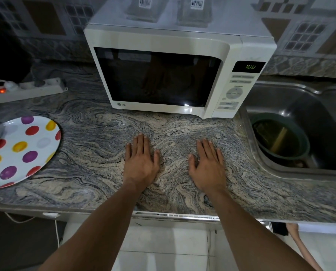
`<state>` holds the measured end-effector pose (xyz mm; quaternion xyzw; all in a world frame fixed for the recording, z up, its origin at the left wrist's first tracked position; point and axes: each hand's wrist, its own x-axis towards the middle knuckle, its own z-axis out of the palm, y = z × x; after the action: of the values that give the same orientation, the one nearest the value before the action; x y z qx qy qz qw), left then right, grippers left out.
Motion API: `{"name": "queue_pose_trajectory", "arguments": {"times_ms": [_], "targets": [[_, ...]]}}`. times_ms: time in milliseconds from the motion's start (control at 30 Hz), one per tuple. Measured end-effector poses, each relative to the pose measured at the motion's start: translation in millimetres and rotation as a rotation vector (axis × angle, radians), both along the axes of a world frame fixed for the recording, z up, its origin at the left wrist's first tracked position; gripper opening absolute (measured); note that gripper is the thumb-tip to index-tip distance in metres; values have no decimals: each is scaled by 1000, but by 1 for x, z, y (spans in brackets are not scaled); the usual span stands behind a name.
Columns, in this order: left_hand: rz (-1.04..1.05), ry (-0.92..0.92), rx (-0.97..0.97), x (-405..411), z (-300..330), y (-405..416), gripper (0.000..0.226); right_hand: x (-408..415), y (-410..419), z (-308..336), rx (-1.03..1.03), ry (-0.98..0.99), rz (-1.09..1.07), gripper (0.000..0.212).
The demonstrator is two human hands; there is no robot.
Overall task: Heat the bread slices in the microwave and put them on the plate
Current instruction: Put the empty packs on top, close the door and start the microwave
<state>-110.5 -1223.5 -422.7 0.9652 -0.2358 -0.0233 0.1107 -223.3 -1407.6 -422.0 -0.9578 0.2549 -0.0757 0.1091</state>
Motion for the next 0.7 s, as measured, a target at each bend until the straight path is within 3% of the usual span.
{"name": "queue_pose_trajectory", "arguments": {"times_ms": [700], "targets": [[-1,8,-5,1,-1,0,73,0,0,0,6,-27,-2,66]]}}
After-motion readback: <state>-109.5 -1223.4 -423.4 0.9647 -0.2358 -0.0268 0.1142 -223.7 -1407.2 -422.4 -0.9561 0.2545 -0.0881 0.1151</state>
